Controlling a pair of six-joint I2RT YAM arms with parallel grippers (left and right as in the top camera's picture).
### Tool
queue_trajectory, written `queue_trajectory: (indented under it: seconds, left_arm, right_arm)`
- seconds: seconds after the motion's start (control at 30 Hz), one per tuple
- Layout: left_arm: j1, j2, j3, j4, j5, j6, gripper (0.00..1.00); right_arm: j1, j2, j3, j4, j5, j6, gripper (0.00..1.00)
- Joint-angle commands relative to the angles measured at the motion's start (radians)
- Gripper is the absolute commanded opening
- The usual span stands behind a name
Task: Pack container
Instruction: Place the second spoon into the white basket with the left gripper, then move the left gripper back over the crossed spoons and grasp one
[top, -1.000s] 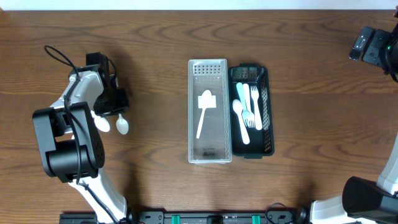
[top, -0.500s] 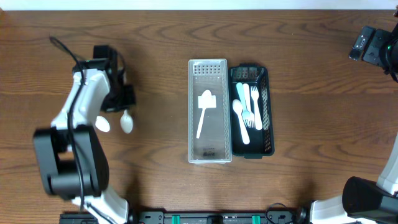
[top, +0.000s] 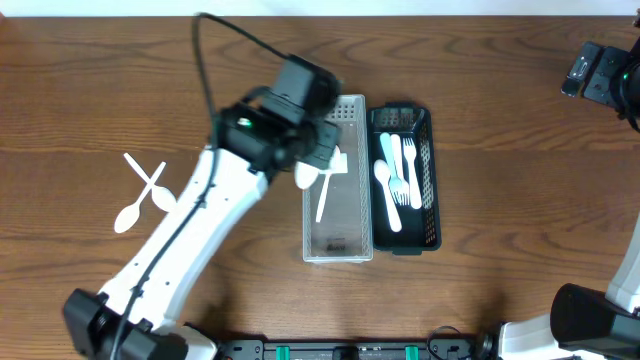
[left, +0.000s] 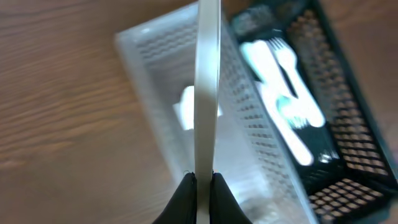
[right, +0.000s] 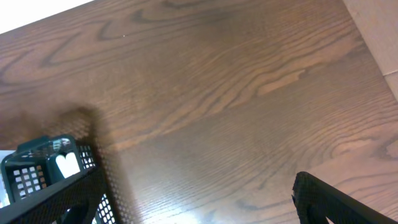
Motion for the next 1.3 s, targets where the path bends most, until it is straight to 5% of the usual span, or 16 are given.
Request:
queue_trajectory:
  seconds: [0.0, 0.4, 0.5, 0.87, 1.0, 1.27]
  left_arm:
    - [-0.019, 0.097, 0.003, 0.014, -0.012, -0.069, 0.06]
    - [-0.019, 0.42, 0.003, 0.044, 0.0, -0.162, 0.06]
    - [-0.019, 0.44, 0.003, 0.041, -0.001, -0.161, 0.31]
    - [-0.018, 0.272, 0.04, 0.001, -0.208, -0.029, 0.48]
    - [0.007, 0.101, 0.054, 0.001, -0.395, -0.009, 0.72]
    - [0.37, -0.11, 0.053, -0.148, -0.418, 0.188, 0.9]
  right_arm:
    - [-0.006, 0.002, -0.002, -0.005, 0.005, -0.018, 0.99]
    - [-0.006, 0.002, -0.002, -0.011, 0.006, -0.018, 0.99]
    - [-0.006, 0.002, -0.002, -0.011, 0.006, -0.018, 0.99]
    - [-0.006, 0.002, -0.002, -0.011, 0.006, -0.018, 0.99]
    - [-0.006, 0.002, -0.002, -0.008, 0.007, -0.022, 0.99]
    - [-0.006, 0.002, -0.002, -0.014, 0.006, -0.021, 0.99]
